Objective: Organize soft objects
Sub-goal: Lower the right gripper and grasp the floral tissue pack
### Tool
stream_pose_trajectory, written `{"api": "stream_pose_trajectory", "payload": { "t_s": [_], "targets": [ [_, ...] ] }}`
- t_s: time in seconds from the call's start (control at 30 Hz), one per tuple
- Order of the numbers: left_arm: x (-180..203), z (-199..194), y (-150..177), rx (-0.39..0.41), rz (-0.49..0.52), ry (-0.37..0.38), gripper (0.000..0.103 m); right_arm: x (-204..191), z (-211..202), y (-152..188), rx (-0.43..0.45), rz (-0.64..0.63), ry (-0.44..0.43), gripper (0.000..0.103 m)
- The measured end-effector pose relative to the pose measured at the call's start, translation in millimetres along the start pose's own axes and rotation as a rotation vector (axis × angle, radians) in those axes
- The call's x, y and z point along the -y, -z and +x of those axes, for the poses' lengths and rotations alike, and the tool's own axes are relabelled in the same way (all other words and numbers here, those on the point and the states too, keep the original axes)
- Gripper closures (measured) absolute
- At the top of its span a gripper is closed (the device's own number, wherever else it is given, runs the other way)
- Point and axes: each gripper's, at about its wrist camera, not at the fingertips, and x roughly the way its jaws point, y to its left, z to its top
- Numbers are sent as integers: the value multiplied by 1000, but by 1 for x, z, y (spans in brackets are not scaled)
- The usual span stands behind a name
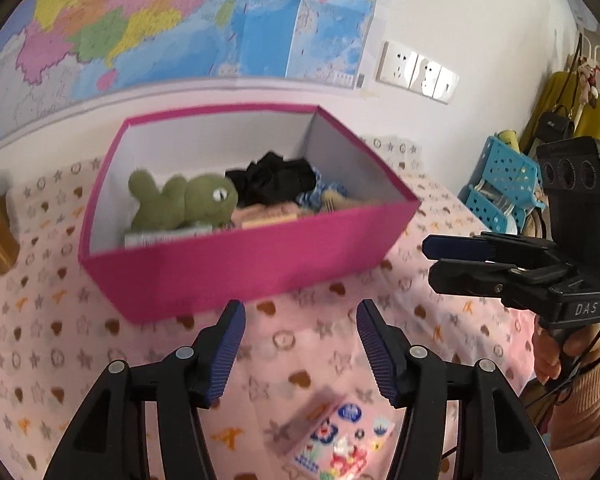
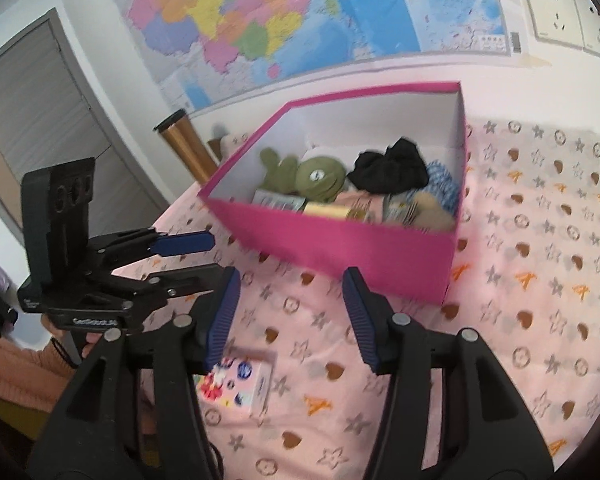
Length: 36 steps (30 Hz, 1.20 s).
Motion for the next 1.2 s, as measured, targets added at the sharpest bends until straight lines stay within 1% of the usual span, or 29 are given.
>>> {"api": "stream_pose_trajectory", "payload": {
  "t_s": [0.23, 0.57, 0.73, 0.83, 0.9, 0.97, 1.1, 1.13, 1.2],
  "targets": [
    [5, -2, 23, -32, -8, -18, 44, -3, 13, 26, -62, 22, -28, 48],
    [-4, 0, 47, -96, -61, 0, 44, -10, 31, 46, -130, 37, -63, 48],
    [-8, 3, 62, -146, -81, 27, 44, -13, 42, 57, -167, 47, -71, 48],
    [-13, 2, 72, -182, -100, 67, 46, -14, 47, 63, -185, 57, -82, 48],
    [-14, 2, 78, -200, -102, 70, 48, -14, 50, 67, -198, 64, -93, 48],
    [-14, 3, 86, -228, -107, 93, 50, -15, 55, 70, -211, 67, -98, 48],
    [-14, 3, 98, -257, -133, 137, 51, -15, 65, 76, -231, 81, -117, 48],
    [-13, 3, 101, -263, -138, 146, 53, -16, 66, 77, -235, 84, -123, 48],
    [-13, 4, 103, -274, -145, 164, 61, -17, 70, 79, -242, 85, -128, 48]
  ]
}}
